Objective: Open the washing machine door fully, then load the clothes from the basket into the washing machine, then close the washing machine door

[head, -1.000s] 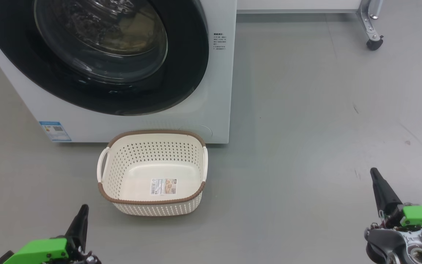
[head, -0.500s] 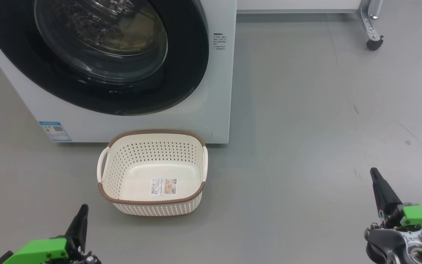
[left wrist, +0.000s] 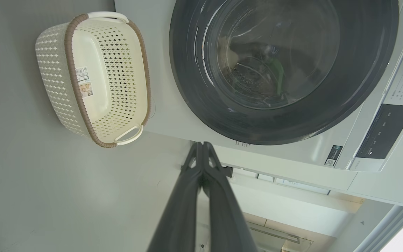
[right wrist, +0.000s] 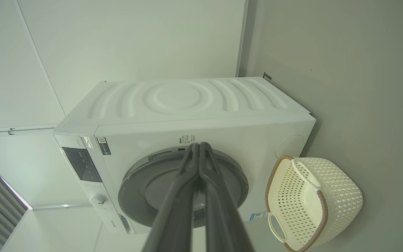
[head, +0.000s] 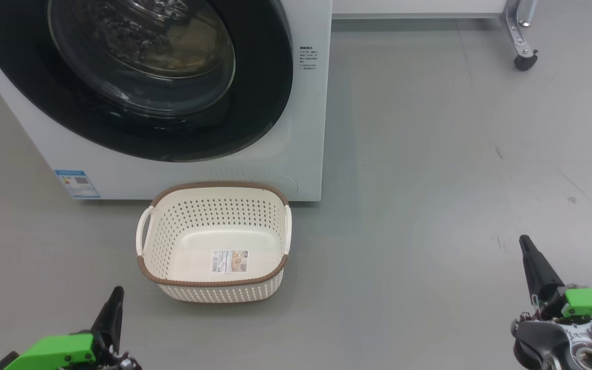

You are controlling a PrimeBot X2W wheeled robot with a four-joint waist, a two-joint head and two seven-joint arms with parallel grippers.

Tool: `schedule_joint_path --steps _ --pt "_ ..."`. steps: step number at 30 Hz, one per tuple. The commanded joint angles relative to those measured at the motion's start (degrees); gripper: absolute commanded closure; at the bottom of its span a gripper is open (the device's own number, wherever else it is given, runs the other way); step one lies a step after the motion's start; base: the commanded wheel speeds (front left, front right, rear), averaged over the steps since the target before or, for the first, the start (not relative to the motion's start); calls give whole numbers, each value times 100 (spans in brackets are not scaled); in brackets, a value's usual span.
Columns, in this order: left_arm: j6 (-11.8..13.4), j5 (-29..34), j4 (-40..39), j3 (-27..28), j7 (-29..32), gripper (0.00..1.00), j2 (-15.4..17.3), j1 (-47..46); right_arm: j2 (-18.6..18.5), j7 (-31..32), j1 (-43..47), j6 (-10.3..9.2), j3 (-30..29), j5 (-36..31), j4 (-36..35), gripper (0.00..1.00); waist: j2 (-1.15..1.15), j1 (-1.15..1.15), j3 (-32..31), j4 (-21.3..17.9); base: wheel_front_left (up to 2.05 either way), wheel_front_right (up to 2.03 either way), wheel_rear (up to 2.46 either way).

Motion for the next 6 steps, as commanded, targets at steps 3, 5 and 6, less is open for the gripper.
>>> schedule_joint_path --steps 3,5,6 --pt "-40 57 -207 210 32 100 71 -293 -37 30 -340 -16 90 41 -215 100 0 0 0 0 0 0 0" --pt "-40 58 -207 211 33 100 71 -293 -37 30 -340 -16 90 41 -215 100 0 0 0 0 0 0 0" --pt "-40 58 -207 211 33 100 71 -293 -37 30 -340 -16 90 41 -215 100 0 0 0 0 0 0 0"
